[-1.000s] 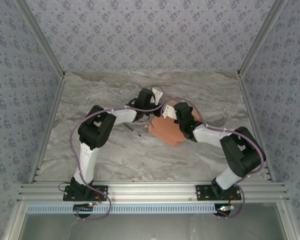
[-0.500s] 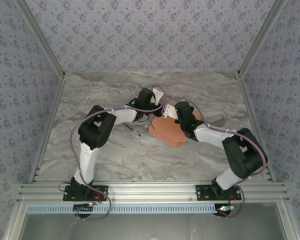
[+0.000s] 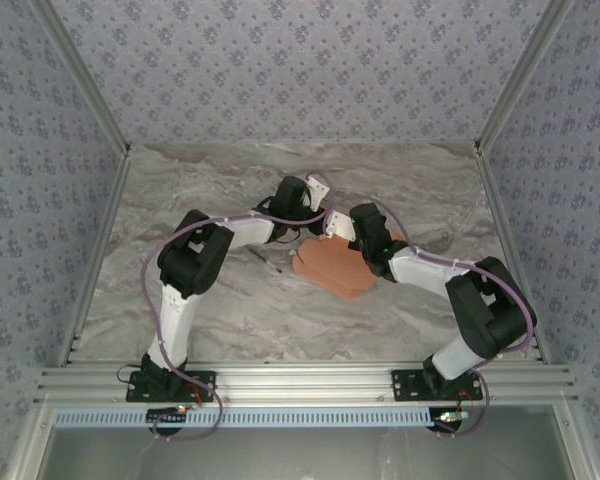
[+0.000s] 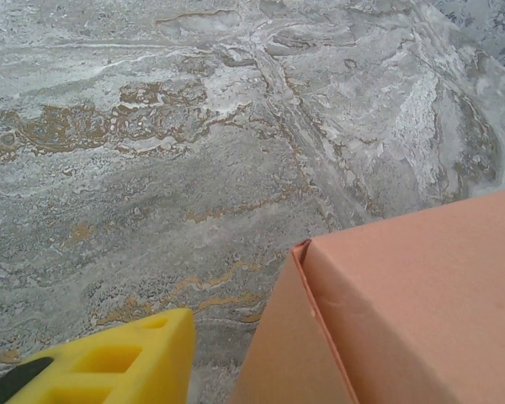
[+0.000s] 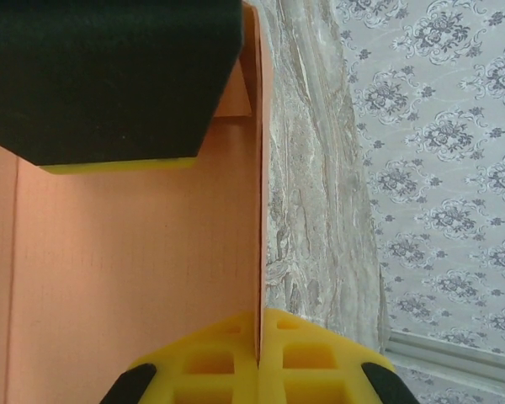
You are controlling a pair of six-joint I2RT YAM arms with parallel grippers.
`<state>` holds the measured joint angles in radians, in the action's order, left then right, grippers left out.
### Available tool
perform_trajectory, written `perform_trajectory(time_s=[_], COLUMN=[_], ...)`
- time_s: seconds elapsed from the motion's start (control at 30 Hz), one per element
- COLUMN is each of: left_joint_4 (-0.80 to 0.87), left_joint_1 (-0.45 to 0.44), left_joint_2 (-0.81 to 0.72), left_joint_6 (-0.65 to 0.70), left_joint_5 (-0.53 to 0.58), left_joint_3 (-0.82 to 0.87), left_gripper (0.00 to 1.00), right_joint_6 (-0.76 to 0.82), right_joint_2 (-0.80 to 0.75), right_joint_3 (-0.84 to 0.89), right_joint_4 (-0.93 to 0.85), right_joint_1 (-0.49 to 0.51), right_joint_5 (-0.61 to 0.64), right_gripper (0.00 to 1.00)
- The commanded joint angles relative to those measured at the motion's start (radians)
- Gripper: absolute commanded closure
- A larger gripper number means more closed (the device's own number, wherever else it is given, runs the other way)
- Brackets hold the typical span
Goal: Fold the paper box
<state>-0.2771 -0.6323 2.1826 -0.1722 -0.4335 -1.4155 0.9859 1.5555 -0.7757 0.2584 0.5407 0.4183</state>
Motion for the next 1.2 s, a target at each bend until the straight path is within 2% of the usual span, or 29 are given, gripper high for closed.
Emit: perform_trajectory(time_s=[0.0, 0.23, 0.57, 0.8, 1.17], left_joint_4=[-0.016, -0.042, -0.045, 0.007, 0.040], left_joint_1=[0.015, 0.033, 0.055, 0.047, -0.005], left_joint_2=[-0.034, -0.085, -0.121, -0.100, -0.104], left_joint_6=[0.020, 0.004, -0.011, -0.006, -0.042], left_joint_5=[0.035, 0.023, -0.046, 0.031, 0.321], left_joint_3=[0.013, 0.096, 0.151, 0.111, 0.103], left_gripper=[0.52, 0.44, 0.40, 0.54, 0.73], right_joint_6=[-0.015, -0.021, -0.023, -0.030, -0.049], right_joint_2=[-0.014, -0.012, -0.009, -0.009, -0.014], right_joint_3=[-0.017, -0.020, -0.028, -0.032, -0.027], right_joint_4=[-0.067, -0.073, -0.082, -0.090, -0.116], right_joint_1=[0.001, -0.004, -0.006, 0.000, 0.033], right_joint_5=[-0.044, -0.037, -0.030, -0.035, -0.011], right_gripper=[0.99, 1.00, 1.00, 1.00, 1.00])
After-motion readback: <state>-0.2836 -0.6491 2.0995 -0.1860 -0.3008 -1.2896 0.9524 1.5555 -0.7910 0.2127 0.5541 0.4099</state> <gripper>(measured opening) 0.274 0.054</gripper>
